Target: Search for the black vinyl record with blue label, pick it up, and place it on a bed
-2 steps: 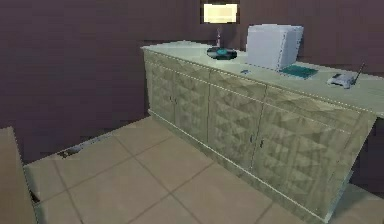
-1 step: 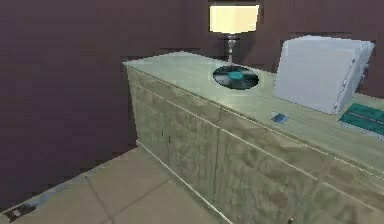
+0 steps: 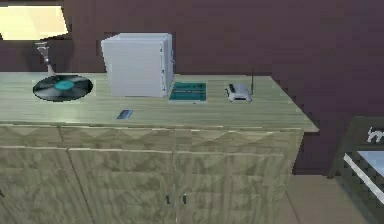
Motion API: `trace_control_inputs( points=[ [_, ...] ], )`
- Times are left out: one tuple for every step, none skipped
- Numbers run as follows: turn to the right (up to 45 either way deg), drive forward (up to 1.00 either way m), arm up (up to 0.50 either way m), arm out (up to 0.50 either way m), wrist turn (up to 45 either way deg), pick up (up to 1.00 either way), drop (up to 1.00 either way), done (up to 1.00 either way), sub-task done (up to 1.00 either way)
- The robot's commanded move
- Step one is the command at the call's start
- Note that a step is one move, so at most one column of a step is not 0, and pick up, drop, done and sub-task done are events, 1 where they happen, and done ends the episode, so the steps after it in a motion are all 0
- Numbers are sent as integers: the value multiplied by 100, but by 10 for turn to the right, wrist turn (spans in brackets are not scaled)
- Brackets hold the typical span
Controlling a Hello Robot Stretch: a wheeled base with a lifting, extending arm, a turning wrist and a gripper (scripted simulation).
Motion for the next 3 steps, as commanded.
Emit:
trace_control_inputs(
  points=[
    [0, 35, 0, 0, 0, 0, 0, 0, 0],
    [-450, 0, 0, 0, 0, 0, 0, 0, 0],
    [-450, 0, 0, 0, 0, 0, 0, 0, 0]
  ],
)
